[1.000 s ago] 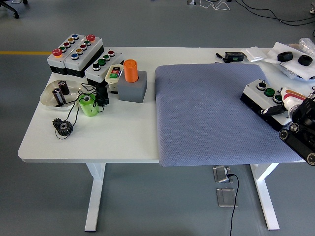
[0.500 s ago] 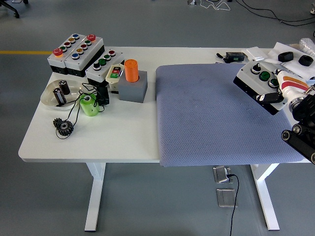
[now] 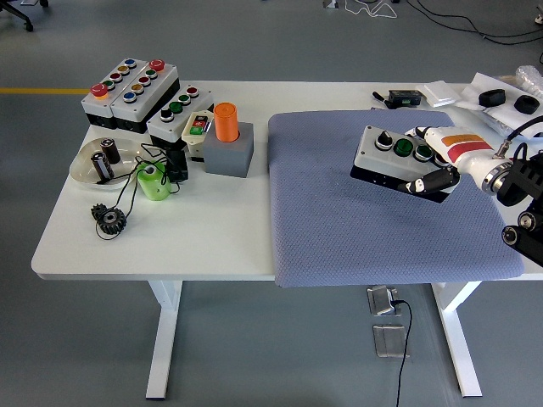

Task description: Pick up the button,place it on the desk,press the button,press the button

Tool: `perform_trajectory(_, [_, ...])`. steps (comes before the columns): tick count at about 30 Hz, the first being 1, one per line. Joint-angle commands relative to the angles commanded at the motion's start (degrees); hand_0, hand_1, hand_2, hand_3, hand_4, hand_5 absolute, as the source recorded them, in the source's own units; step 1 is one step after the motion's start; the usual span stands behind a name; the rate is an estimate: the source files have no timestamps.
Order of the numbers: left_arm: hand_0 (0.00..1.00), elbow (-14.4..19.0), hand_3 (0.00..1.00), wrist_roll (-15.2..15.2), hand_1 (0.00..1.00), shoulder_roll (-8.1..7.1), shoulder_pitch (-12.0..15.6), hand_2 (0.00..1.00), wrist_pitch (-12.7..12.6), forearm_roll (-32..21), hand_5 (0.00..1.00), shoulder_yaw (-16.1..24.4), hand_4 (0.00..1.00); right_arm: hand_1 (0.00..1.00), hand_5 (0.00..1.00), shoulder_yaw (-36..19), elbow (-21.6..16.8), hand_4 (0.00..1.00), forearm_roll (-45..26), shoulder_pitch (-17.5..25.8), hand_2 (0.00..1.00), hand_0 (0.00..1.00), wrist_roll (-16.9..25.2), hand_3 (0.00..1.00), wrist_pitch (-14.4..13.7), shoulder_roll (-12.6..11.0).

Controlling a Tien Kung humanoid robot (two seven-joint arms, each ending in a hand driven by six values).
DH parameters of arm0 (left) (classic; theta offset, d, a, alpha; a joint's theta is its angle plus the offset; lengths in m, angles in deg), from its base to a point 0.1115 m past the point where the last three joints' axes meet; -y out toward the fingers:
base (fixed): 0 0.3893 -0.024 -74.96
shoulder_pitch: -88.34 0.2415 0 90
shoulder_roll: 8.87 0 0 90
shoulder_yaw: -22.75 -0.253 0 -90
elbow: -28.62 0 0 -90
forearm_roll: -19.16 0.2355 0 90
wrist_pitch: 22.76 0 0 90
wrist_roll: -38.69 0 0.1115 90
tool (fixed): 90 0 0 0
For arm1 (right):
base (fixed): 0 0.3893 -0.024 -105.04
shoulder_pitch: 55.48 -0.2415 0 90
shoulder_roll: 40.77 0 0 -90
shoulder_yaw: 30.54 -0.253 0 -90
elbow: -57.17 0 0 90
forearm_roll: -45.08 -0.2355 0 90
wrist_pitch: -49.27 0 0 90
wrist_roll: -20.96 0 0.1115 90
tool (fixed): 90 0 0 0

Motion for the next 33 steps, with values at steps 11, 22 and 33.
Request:
perform_trajectory(11, [0.686, 0.0, 0.615, 0.0, 0.763, 0.0, 0.1, 0.792, -0.1, -0.1, 0.938, -0.1, 0.408, 0.093, 0.002, 8.0, 4.0, 0.504, 3.4, -2.4, 0.277, 0.188, 6.6, 0.43, 3.1, 3.0])
perform_trajectory(22, [0.685, 0.0, 0.613, 0.0, 0.762, 0.0, 0.0, 0.793, -0.1, -0.3, 0.935, -0.3, 0.406, 0.303, 0.177, 7.1, 4.4, 0.636, 5.8, -1.6, 0.433, 0.334, 3.7, 0.552, 6.1, 3.3])
perform_trajectory(33, [0.685, 0.0, 0.611, 0.0, 0.761, 0.0, 0.0, 0.792, -0.1, -0.6, 0.934, -0.7, 0.406, 0.507, 0.258, 5.6, 4.9, 0.821, 7.7, -0.7, 0.695, 0.588, 3.2, 0.937, 8.2, 2.8])
